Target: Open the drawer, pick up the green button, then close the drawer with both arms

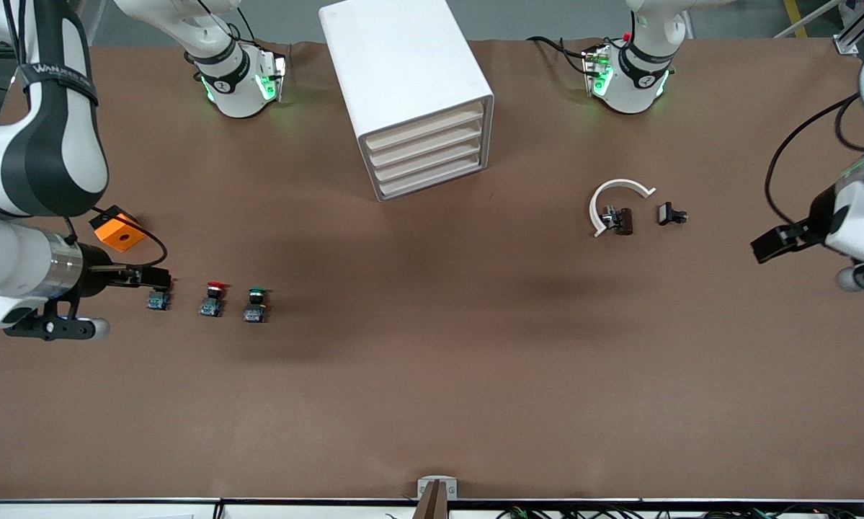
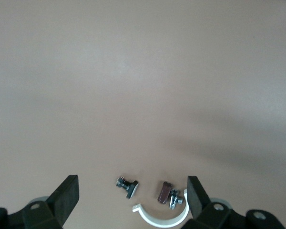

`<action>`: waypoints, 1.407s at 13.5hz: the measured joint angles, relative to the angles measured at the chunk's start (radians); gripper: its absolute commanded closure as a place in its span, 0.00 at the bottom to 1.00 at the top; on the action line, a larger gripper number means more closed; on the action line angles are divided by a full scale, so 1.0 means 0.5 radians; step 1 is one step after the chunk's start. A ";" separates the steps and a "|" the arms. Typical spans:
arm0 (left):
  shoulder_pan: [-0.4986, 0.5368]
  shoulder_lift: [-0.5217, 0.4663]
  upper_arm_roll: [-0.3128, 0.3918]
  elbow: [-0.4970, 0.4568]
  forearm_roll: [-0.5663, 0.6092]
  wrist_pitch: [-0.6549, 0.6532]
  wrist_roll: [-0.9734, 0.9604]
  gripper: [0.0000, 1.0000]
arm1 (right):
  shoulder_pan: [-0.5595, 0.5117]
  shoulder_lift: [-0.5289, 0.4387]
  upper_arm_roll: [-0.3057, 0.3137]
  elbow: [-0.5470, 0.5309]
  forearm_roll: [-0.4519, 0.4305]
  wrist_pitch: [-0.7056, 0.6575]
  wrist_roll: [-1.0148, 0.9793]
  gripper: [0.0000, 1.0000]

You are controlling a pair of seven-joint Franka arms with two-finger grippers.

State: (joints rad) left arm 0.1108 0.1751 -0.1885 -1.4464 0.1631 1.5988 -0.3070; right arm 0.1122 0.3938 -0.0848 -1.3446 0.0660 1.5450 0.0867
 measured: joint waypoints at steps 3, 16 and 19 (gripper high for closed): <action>-0.050 -0.094 0.103 -0.003 -0.100 -0.117 0.024 0.00 | -0.004 -0.158 0.000 -0.167 -0.040 -0.001 -0.002 0.00; -0.124 -0.353 0.258 -0.188 -0.228 -0.174 0.301 0.00 | 0.024 -0.726 0.030 -0.732 -0.093 0.209 -0.008 0.00; -0.149 -0.356 0.256 -0.196 -0.228 -0.179 0.320 0.00 | 0.010 -0.752 0.015 -0.675 -0.098 0.141 -0.028 0.00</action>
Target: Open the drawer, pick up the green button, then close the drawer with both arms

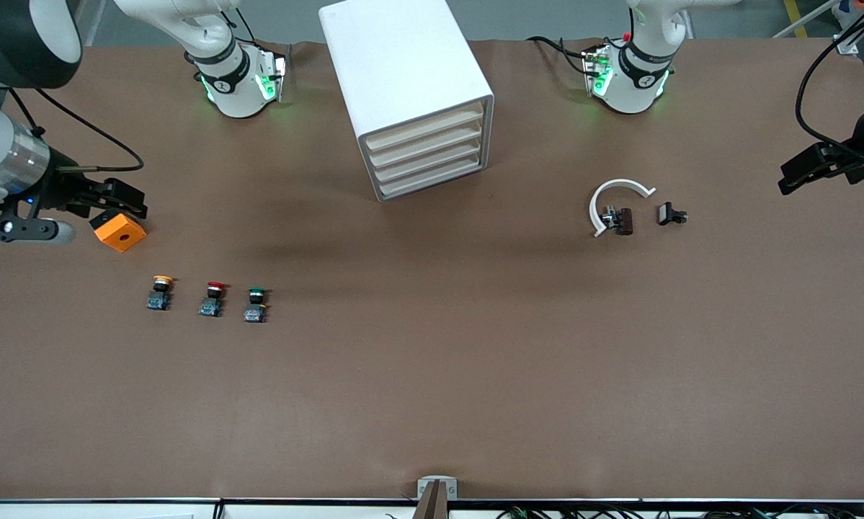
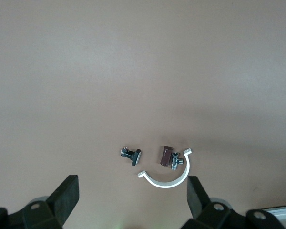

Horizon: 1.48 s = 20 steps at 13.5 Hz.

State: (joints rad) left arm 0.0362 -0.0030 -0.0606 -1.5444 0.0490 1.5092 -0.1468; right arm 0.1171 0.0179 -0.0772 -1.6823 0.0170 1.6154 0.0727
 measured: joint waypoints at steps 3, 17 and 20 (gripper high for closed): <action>-0.051 -0.098 -0.011 -0.123 -0.005 0.058 0.000 0.00 | -0.052 0.000 -0.006 0.032 -0.002 -0.002 -0.098 0.00; -0.129 -0.174 -0.101 -0.255 -0.020 0.107 0.000 0.00 | -0.081 -0.002 -0.008 0.442 -0.029 -0.389 -0.122 0.00; -0.124 -0.141 -0.101 -0.227 -0.020 0.102 0.000 0.00 | -0.081 -0.002 -0.008 0.451 -0.029 -0.389 -0.122 0.00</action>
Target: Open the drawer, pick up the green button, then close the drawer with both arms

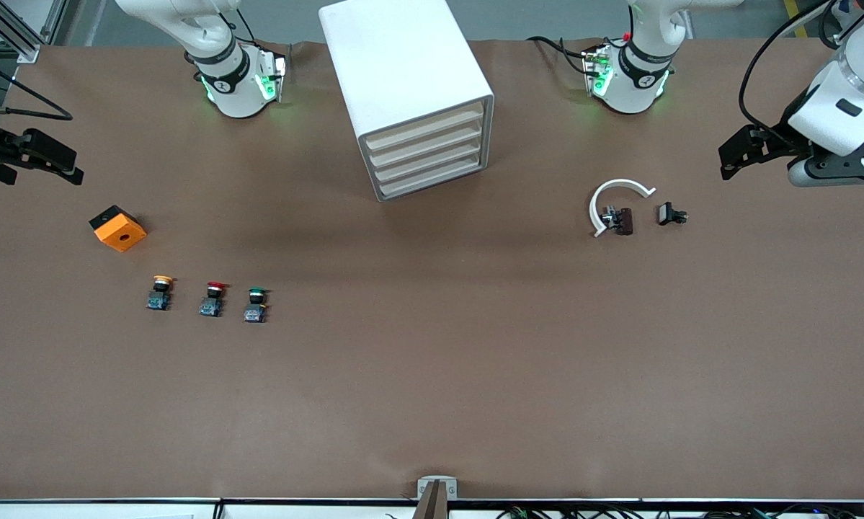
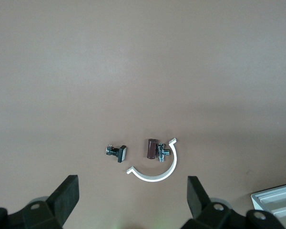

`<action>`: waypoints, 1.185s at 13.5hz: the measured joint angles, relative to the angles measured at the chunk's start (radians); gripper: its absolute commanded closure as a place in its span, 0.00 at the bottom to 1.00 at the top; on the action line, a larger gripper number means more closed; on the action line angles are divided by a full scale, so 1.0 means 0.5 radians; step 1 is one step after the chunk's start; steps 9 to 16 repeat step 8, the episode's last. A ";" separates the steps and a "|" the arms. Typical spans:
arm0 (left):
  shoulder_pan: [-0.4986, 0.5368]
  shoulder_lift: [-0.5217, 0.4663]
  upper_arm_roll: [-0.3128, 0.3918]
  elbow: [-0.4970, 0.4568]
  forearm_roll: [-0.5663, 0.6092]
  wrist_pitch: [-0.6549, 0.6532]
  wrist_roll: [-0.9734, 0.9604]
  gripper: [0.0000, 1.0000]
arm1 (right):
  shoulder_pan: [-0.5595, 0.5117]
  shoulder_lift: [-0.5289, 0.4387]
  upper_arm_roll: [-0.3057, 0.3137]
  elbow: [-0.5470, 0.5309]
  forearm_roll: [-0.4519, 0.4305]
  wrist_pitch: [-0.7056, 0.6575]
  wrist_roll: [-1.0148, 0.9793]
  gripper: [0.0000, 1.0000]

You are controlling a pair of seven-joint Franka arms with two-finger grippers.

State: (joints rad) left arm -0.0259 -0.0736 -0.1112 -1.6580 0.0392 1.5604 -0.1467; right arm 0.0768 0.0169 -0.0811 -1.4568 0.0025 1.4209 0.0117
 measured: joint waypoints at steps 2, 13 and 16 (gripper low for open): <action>0.007 0.029 0.002 0.029 0.000 0.000 0.000 0.00 | 0.000 0.000 0.000 0.000 0.000 0.000 0.000 0.00; 0.008 0.049 0.003 0.052 0.000 -0.005 0.000 0.00 | 0.000 0.000 0.000 0.000 -0.001 0.000 0.000 0.00; 0.008 0.049 0.003 0.052 0.000 -0.005 0.000 0.00 | 0.000 0.000 0.000 0.000 -0.001 0.000 0.000 0.00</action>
